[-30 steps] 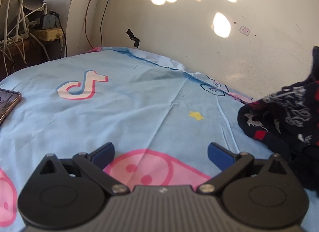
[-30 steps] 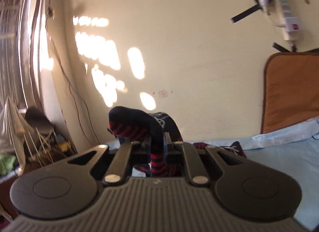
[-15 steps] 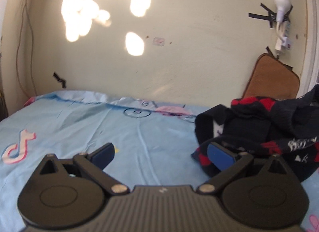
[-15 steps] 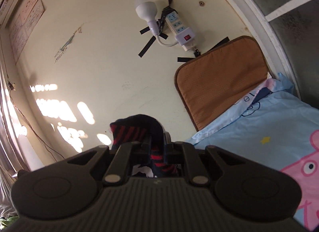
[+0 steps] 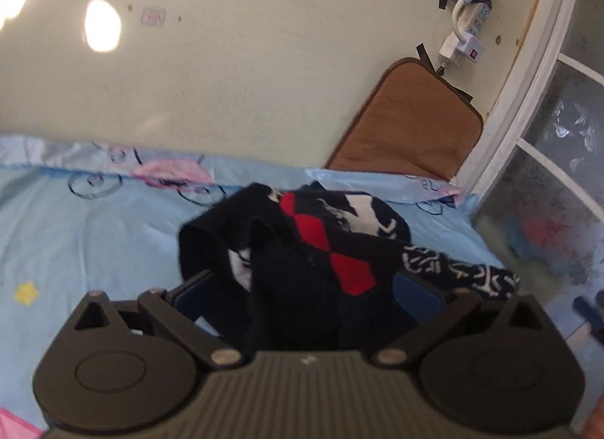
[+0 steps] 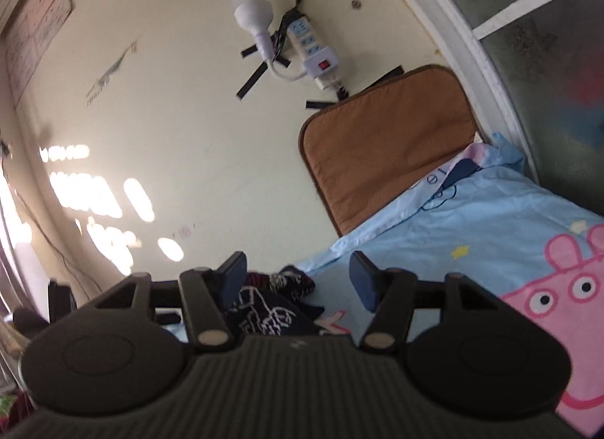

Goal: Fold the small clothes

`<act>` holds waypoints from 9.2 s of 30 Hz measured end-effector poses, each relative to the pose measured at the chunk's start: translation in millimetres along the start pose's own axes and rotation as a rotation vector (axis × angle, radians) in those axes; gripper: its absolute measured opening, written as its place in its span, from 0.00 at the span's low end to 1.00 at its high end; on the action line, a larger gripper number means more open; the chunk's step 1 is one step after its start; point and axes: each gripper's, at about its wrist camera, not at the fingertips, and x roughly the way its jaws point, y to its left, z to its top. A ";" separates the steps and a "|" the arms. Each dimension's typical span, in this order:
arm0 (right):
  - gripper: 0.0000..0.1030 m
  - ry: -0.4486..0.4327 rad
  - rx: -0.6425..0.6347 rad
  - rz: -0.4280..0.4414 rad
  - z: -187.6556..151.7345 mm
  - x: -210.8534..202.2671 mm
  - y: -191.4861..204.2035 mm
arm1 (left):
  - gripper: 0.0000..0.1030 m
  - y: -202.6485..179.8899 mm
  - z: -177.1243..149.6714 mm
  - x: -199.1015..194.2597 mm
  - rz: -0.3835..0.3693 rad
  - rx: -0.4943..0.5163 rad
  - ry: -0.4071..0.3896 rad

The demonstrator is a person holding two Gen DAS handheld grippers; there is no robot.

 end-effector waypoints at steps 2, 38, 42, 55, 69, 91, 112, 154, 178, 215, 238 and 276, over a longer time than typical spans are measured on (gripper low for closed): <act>0.66 0.059 -0.081 -0.027 -10.3 10.8 7.7 | 0.99 2.3 3.7 12.9 -0.080 -0.073 0.047; 0.32 0.575 -0.298 0.557 -98.1 58.8 103.2 | 0.02 95.2 47.4 -143.2 -0.008 -0.309 -0.365; 0.35 0.563 -0.232 0.544 -88.2 55.1 93.4 | 0.03 104.8 32.2 -129.9 0.029 -0.281 -0.271; 0.56 0.456 -0.485 0.235 6.4 163.0 137.5 | 0.60 42.2 -103.3 -118.9 -0.250 -0.175 0.014; 0.81 1.009 -1.106 0.325 -149.8 296.6 260.6 | 0.15 31.9 -153.7 -52.6 -0.329 -0.331 0.337; 0.10 0.486 -0.665 0.353 -48.4 267.1 279.3 | 0.15 168.4 -152.9 -243.9 0.035 -0.416 -0.206; 0.81 0.840 -1.189 0.404 -178.1 358.4 318.1 | 0.73 205.1 -165.0 -189.1 -0.080 -0.695 -0.135; 0.43 -0.052 -0.647 0.416 117.5 120.5 238.6 | 0.20 -36.4 24.6 -334.3 0.392 0.207 -0.622; 0.14 0.575 -0.313 0.864 -43.1 188.2 246.4 | 0.20 1.3 -37.3 -388.1 0.488 0.123 -0.590; 0.32 0.330 -0.326 -0.105 14.4 267.7 129.3 | 0.25 95.4 32.6 -40.0 0.462 0.003 -0.019; 0.10 0.484 -0.256 -0.127 -91.1 116.9 76.2 | 0.59 57.6 -110.6 -149.6 0.179 0.059 -0.007; 0.14 0.649 -0.428 0.110 -22.7 72.0 57.9 | 0.25 99.8 -157.7 -261.0 0.223 -0.211 0.093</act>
